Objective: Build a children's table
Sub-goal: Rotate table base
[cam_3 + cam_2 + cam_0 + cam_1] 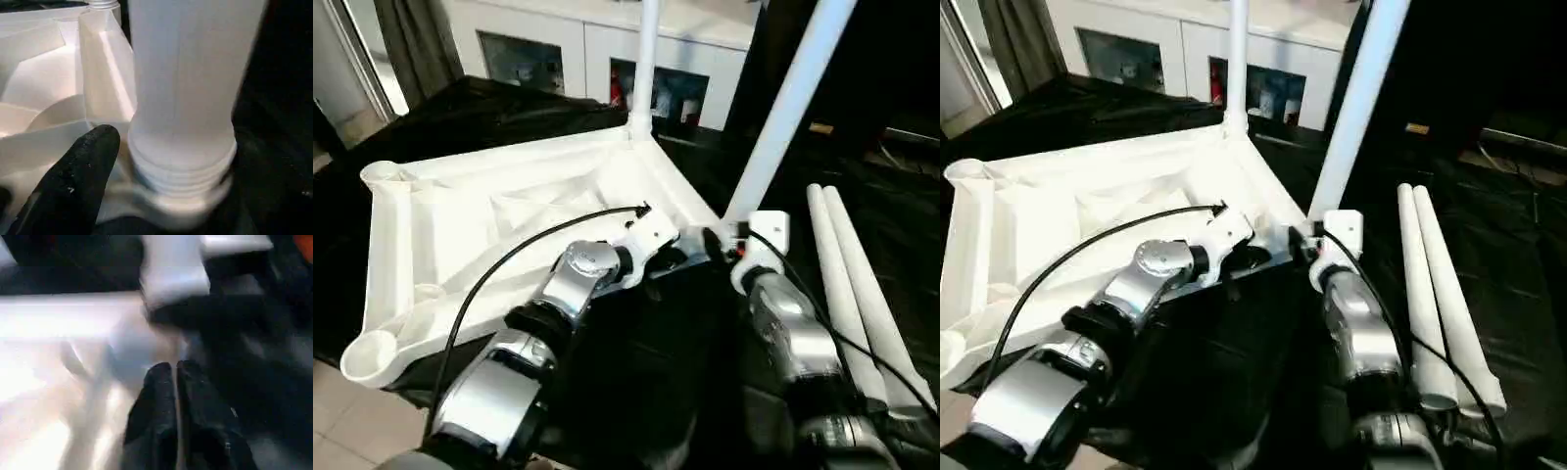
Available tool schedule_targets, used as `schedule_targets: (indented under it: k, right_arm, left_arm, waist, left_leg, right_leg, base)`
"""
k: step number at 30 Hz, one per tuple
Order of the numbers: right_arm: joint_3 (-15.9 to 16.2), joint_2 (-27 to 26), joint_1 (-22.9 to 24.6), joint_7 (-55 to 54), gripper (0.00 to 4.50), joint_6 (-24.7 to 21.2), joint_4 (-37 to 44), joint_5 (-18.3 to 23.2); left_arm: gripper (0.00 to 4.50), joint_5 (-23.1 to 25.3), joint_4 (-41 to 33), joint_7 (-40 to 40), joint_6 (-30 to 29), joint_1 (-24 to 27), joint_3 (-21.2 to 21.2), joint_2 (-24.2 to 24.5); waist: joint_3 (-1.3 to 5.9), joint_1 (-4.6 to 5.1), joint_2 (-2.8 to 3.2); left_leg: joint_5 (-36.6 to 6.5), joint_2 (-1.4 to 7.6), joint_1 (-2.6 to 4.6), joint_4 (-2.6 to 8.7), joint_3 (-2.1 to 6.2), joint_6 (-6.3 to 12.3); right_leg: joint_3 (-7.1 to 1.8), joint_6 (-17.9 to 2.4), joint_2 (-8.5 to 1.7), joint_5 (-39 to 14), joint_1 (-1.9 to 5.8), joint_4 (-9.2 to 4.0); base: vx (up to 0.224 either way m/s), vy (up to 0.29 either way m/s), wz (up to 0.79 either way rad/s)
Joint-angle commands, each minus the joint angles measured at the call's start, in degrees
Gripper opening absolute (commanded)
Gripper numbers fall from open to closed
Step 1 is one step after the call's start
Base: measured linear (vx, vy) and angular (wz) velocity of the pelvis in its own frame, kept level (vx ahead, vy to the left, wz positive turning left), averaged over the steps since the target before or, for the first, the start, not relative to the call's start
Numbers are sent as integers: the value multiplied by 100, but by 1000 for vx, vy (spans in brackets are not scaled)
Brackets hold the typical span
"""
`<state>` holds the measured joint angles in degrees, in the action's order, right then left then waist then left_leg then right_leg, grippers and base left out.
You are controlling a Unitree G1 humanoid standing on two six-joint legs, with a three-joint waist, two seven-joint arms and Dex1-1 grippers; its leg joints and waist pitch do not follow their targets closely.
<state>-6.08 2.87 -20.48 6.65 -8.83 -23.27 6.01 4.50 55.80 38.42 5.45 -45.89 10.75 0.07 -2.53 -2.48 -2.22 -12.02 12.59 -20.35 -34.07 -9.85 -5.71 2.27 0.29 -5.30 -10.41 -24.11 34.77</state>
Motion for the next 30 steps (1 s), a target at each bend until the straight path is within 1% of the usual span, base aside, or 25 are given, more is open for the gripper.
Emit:
schedule_targets:
  k: [1, 2, 4, 6, 7, 8, 9, 10, 11, 12, 13, 14, 15, 16, 17, 19, 20, 21, 22, 23, 24, 25, 26, 28, 30]
  right_arm:
    - [-117, 56, 137, -25, 387, -117, 406, 85]
    - [-96, 79, 269, -11, 387, -143, 621, 66]
    - [53, 157, 487, 130, 387, -155, 974, -16]
    - [141, 258, 622, 184, 387, -149, 1239, -116]
    - [141, 258, 622, 184, 387, -149, 1239, -116]
    - [143, 290, 661, 184, 387, -161, 1326, -116]
    - [165, 342, 711, 230, 387, -198, 1409, -111]
    - [171, 354, 722, 243, 387, -208, 1427, -109]
    - [171, 354, 722, 243, 387, -208, 1427, -109]
    - [223, 432, 831, 341, 387, -333, 1590, -103]
    - [223, 432, 831, 341, 387, -333, 1590, -103]
    - [274, 483, 908, 393, 387, -387, 1665, -136]
    - [276, 484, 911, 394, 387, -389, 1666, -138]
    - [293, 492, 938, 402, 387, -404, 1672, -148]
    - [329, 494, 966, 411, 387, -440, 1653, -165]
    - [380, 496, 990, 419, 387, -503, 1624, -182]
    - [452, 496, 1003, 383, 387, -626, 1579, -245]
    - [487, 498, 999, 362, 387, -694, 1550, -285]
    - [541, 505, 992, 360, 387, -780, 1509, -333]
    - [636, 509, 977, 389, 387, -873, 1433, -401]
    - [702, 511, 964, 410, 387, -937, 1380, -448]
    - [796, 512, 923, 476, 387, -1037, 1293, -480]
    - [857, 517, 900, 521, 387, -1118, 1256, -490]
    - [965, 487, 723, 591, 387, -1183, 1017, -530]
    - [983, 435, 534, 588, 387, -1159, 751, -546]
  left_arm:
    - [77, -159, -143, -158, 69, -124, -200, 18]
    - [77, -226, -248, -249, 59, -111, -318, 80]
    - [101, -265, -561, -420, 76, 2, -480, 301]
    - [105, -242, -1080, -683, -110, 247, -738, 732]
    - [105, -242, -1080, -683, -110, 247, -738, 732]
    - [141, -214, -1280, -797, -210, 356, -850, 923]
    - [141, -107, -1553, -1017, -405, 517, -1010, 1215]
    - [141, -79, -1617, -1071, -453, 555, -1047, 1285]
    - [147, -79, -1617, -1071, -453, 555, -1047, 1285]
    - [157, 172, -1994, -1531, -864, 808, -1297, 1733]
    - [157, 172, -1994, -1531, -864, 808, -1297, 1733]
    - [173, 384, -2289, -1825, -1218, 1005, -1465, 2026]
    - [173, 404, -2316, -1841, -1241, 1022, -1476, 2048]
    - [173, 583, -2565, -1988, -1457, 1182, -1575, 2251]
    - [173, 865, -2903, -2137, -1778, 1412, -1712, 2530]
    - [173, 1100, -3237, -2294, -2203, 1647, -1876, 2788]
    - [173, 1245, -3438, -2293, -2553, 1849, -1938, 2978]
    - [173, 1273, -3467, -2285, -2641, 1904, -1948, 3027]
    - [173, 1293, -3458, -2285, -2710, 1940, -1944, 3062]
    - [173, 1290, -3416, -2241, -2786, 1997, -1863, 3132]
    - [173, 1285, -3384, -2208, -2839, 2036, -1800, 3183]
    - [173, 1271, -3302, -2142, -2842, 2058, -1716, 3237]
    - [173, 1253, -3312, -2117, -2893, 2092, -1653, 3270]
    - [173, 1127, -3231, -1981, -2888, 2110, -1557, 3271]
    - [173, 1036, -3150, -1647, -2726, 2108, -1397, 3287]
  waist:
    - [375, 2, -49]
    - [370, 8, -42]
    - [358, 5, -29]
    - [329, 61, -39]
    - [332, 59, -25]
    - [319, 74, -17]
    - [307, 86, -22]
    - [307, 86, -22]
    - [301, 93, -2]
    - [315, 92, -45]
    - [304, 88, -22]
    - [304, 100, 10]
    - [304, 100, 10]
    - [298, 101, -81]
    - [301, 93, -11]
    - [282, 101, -48]
    - [281, 104, -60]
    - [263, 99, -61]
    - [263, 76, -45]
    - [257, 63, -39]
    - [252, 57, -57]
    - [247, 41, -58]
    - [256, 40, -47]
    - [262, 39, -57]
    - [279, 57, -89]
  left_leg:
    - [-214, -27, 2, 380, -91, 606]
    - [-213, -33, -9, 385, -86, 610]
    - [-279, -22, -7, 385, -86, 599]
    - [-535, -20, -26, 412, -85, 486]
    - [-568, 1, -19, 415, -76, 434]
    - [-607, -14, -4, 412, -93, 383]
    - [-623, -10, -8, 419, -90, 334]
    - [-623, -10, -8, 419, -90, 334]
    - [-672, -7, 9, 425, -94, 266]
    - [-677, 6, 35, 418, -100, 221]
    - [-659, 15, 17, 434, -79, 202]
    - [-637, 13, 39, 428, -87, 145]
    - [-637, 13, 39, 428, -87, 145]
    - [-609, 5, 30, 426, -95, 166]
    - [-544, 21, 35, 433, -84, 124]
    - [-507, 5, 38, 433, -92, 105]
    - [-489, 20, 44, 437, -86, 76]
    - [-550, 0, 43, 442, -97, 57]
    - [-628, -1, 84, 442, -102, 34]
    - [-669, 0, 98, 444, -107, 26]
    - [-697, -1, 93, 449, -109, 16]
    - [-743, -8, 62, 463, -97, -26]
    - [-813, -11, 62, 468, -88, -69]
    - [-868, -15, 56, 469, -77, -113]
    - [-797, -23, 37, 462, -72, -147]
  right_leg:
    - [-155, -1387, -144, 367, 389, -285]
    - [-153, -1392, -146, 344, 394, -284]
    - [-154, -1377, -148, 305, 402, -298]
    - [-147, -1287, -139, -182, 396, -340]
    - [-147, -1284, -150, -240, 404, -324]
    - [-156, -1229, -127, -365, 372, -349]
    - [-161, -1205, -120, -399, 370, -341]
    - [-161, -1205, -120, -399, 370, -341]
    - [-160, -1138, -104, -490, 349, -344]
    - [-164, -1138, -98, -448, 346, -319]
    - [-161, -1127, -104, -419, 355, -303]
    - [-160, -1092, -92, -353, 334, -300]
    - [-160, -1092, -92, -353, 334, -300]
    - [-158, -1076, -83, -364, 332, -312]
    - [-158, -1082, -98, -336, 327, -281]
    - [-156, -1074, -77, -348, 308, -286]
    - [-153, -1083, -82, -326, 307, -264]
    - [-161, -1056, -76, -462, 291, -288]
    - [-167, -1046, -71, -546, 258, -300]
    - [-170, -1047, -72, -556, 240, -306]
    - [-170, -1045, -64, -571, 235, -308]
    - [-170, -1021, -74, -638, 255, -308]
    - [-172, -996, -79, -690, 254, -309]
    - [-171, -999, -87, -671, 258, -303]
    - [-173, -1039, -96, -535, 278, -283]
  base:
    - [0, 0, 0]
    - [0, 0, 0]
    - [0, 0, 0]
    - [0, 0, 0]
    - [0, 0, 0]
    - [0, 0, 0]
    - [0, 0, 0]
    - [0, 0, 0]
    - [0, 0, 0]
    - [0, 0, 0]
    - [0, 0, 0]
    - [0, 0, 0]
    - [0, 0, 0]
    - [0, 0, 0]
    - [0, 0, 0]
    - [0, 0, 0]
    - [0, 0, 0]
    - [0, 0, 0]
    - [0, 0, 0]
    - [0, 0, 0]
    - [0, 0, 0]
    - [0, 0, 0]
    - [0, 0, 0]
    - [0, 0, 0]
    - [0, 0, 0]
